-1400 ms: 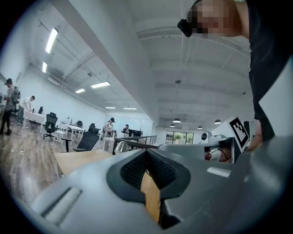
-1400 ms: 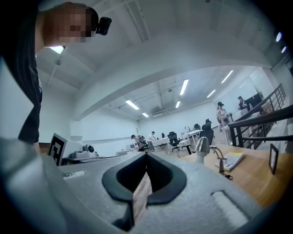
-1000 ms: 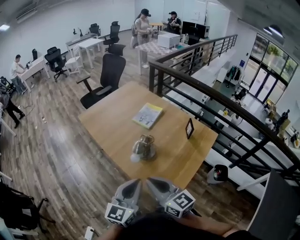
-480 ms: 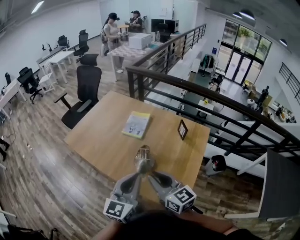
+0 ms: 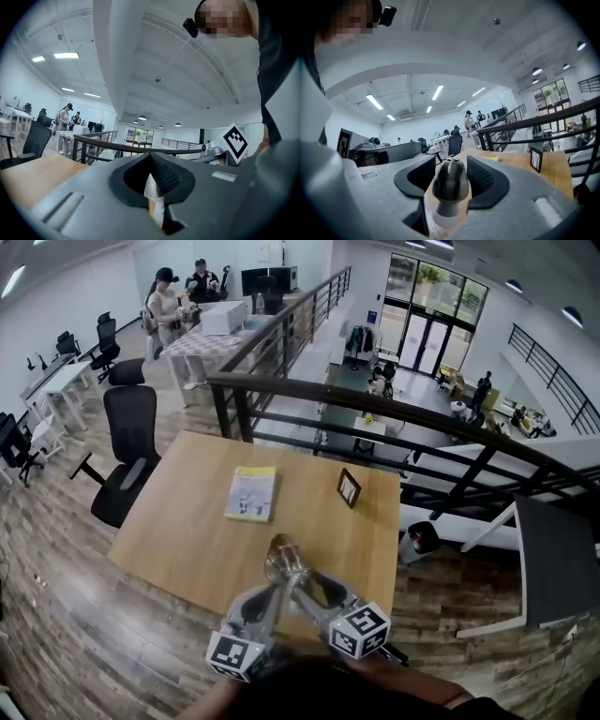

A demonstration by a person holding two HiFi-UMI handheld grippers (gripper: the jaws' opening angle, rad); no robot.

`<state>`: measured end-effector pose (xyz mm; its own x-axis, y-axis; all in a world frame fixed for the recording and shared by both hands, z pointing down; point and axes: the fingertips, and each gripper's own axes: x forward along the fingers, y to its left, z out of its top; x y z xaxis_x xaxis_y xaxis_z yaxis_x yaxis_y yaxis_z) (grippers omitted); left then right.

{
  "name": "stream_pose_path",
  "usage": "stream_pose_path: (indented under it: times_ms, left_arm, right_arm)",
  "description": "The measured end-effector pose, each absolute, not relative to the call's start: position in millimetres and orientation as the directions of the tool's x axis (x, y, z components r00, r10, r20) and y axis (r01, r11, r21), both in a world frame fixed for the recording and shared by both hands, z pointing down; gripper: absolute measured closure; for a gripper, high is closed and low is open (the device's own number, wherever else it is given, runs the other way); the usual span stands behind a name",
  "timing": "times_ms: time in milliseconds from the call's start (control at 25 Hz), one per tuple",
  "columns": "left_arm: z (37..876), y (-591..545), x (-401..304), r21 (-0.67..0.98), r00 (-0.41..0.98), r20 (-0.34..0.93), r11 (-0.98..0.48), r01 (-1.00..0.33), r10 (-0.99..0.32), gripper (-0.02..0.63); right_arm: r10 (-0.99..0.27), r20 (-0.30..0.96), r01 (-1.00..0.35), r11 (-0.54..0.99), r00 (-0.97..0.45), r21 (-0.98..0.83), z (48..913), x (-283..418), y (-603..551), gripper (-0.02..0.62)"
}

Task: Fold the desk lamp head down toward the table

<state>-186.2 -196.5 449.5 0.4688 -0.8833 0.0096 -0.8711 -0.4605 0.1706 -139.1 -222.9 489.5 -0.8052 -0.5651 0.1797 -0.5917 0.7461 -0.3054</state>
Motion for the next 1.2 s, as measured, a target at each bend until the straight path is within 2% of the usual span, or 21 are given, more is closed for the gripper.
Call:
stream_pose_path:
  times_ms: [120, 480, 1200]
  left_arm:
    - [455, -207, -192, 0.181, 0.509, 0.006, -0.500, -0.847, -0.861, 0.604]
    - [465, -221, -195, 0.194, 0.600, -0.004, -0.589, -0.784, -0.800, 0.604]
    - [478, -207, -203, 0.242, 0.611, 0.018, -0.590, -0.770, -0.791, 0.604]
  right_arm:
    - [-0.592, 0.200, -0.623, 0.720, -0.781, -0.306, 494, -145, -228, 0.380]
    - [-0.641, 0.247, -0.687, 0.670, -0.727, -0.280, 504, -151, -237, 0.377]
    - [-0.647, 0.310, -0.716, 0.653, -0.697, -0.248, 525, -145, -221, 0.379]
